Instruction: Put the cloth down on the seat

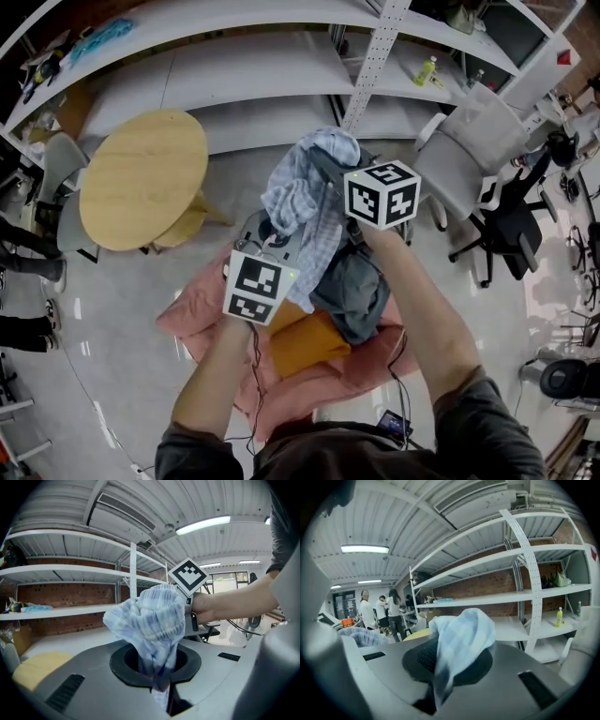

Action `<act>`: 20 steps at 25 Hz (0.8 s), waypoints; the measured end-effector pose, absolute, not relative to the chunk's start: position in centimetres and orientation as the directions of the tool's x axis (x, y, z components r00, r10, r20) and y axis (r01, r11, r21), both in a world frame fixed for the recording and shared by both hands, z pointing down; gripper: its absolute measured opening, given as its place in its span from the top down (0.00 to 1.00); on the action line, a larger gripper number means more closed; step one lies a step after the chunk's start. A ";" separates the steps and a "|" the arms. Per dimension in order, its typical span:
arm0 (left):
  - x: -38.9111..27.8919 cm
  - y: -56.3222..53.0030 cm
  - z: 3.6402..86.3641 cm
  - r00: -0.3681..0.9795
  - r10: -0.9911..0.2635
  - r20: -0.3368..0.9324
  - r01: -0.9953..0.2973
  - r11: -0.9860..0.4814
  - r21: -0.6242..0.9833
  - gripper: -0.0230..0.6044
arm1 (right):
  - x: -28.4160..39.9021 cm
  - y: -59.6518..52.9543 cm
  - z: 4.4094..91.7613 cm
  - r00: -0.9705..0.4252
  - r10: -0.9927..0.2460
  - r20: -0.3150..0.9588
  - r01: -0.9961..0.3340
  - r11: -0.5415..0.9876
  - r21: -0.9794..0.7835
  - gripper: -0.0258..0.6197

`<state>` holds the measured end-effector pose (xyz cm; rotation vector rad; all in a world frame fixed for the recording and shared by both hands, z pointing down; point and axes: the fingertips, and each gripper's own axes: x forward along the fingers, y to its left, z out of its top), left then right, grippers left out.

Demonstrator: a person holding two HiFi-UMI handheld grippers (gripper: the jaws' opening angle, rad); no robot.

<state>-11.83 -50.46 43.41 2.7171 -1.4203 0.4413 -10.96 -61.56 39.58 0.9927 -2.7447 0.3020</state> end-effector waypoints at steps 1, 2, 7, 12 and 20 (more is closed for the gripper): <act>-11.8 -50.9 44.6 0.535 -0.797 0.281 -0.813 -0.576 -0.084 0.90 | -10.7 -62.0 41.5 -0.739 -0.605 0.296 -0.658 0.743 -0.124 0.90; -11.7 -51.3 45.8 0.530 -0.797 0.291 -0.816 -0.572 -0.080 0.90 | -10.3 -62.3 43.2 -0.727 -0.604 0.327 -0.666 0.735 -0.124 0.90; -11.1 -52.3 51.7 0.501 -0.784 0.367 -0.825 -0.560 -0.070 0.89 | -9.4 -62.3 51.0 -0.671 -0.534 0.514 -0.650 0.757 -0.063 0.90; -9.8 -52.1 56.6 0.484 -0.764 0.427 -0.832 -0.552 -0.046 0.89 | -8.0 -59.8 55.7 -0.630 -0.472 0.617 -0.592 0.806 0.013 0.69; -8.6 -52.5 59.9 0.462 -0.739 0.490 -0.833 -0.552 -0.047 0.88 | -5.2 -56.3 56.1 -0.551 -0.484 0.680 -0.513 0.839 0.181 0.67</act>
